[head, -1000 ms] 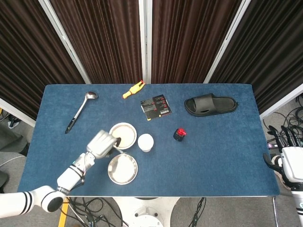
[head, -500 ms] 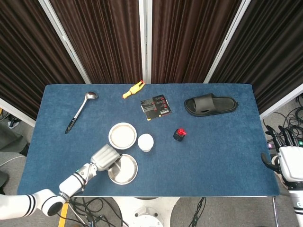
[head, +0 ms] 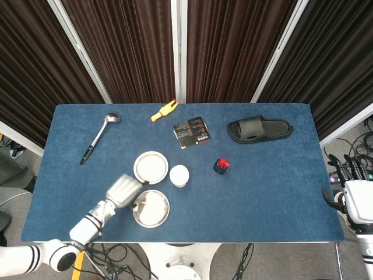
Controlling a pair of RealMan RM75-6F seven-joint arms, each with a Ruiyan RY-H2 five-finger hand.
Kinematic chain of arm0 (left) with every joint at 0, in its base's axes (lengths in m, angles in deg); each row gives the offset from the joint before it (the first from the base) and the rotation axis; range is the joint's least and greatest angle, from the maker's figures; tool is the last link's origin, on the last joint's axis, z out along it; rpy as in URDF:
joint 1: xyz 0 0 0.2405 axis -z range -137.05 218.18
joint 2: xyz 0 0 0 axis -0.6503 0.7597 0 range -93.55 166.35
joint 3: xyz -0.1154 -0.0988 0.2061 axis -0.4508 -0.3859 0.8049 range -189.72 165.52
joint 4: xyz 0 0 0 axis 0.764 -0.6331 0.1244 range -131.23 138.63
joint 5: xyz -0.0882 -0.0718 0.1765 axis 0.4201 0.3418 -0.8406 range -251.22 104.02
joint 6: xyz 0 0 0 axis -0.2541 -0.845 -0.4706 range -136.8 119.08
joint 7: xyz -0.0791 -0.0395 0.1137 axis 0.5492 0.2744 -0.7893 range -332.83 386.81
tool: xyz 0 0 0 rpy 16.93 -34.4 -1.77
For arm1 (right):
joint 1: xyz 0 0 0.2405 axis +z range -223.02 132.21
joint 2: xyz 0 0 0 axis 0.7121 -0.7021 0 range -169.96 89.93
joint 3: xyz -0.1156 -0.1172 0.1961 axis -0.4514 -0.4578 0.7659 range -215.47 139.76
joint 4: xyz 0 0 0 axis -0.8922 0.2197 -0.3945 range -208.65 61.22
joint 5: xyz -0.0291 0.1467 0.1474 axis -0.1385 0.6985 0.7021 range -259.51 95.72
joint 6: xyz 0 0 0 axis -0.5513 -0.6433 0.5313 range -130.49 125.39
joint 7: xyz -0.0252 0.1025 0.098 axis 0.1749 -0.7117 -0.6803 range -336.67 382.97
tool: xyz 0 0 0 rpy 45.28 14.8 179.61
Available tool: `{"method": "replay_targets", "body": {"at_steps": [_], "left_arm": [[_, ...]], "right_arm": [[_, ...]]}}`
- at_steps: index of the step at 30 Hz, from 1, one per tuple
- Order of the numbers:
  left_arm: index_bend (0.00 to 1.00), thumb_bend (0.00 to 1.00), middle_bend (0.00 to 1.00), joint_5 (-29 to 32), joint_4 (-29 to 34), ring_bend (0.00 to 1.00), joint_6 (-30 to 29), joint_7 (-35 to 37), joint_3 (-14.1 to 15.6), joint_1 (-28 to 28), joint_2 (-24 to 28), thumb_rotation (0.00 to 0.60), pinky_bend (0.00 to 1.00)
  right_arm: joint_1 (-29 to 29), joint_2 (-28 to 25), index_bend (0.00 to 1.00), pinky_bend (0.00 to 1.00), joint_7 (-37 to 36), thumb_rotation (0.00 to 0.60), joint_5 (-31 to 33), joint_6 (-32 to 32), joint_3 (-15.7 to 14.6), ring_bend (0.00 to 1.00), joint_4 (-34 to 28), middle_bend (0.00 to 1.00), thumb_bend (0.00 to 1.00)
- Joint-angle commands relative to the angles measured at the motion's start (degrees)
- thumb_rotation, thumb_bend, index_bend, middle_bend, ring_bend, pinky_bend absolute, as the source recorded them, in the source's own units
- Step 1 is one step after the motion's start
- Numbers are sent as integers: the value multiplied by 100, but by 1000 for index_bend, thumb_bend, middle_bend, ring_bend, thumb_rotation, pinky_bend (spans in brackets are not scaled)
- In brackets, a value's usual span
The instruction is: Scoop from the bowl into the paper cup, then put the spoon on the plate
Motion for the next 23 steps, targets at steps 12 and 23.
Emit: {"method": "replay_targets", "body": {"at_steps": [12,23], "left_arm": [[345,163,295,844,-742,166,-2111,1184,-291,-1805,976,600,219],[335,161,283,-275,-484,166,-3784,1410,248,-3022,946,600,184]], "right_arm": [[56,76,66,68,-242,600,-47,-225,-106,0,238,222,271],[-2,289,65,68,-310,600,-224,-117,-227,0,226,220,271]]}}
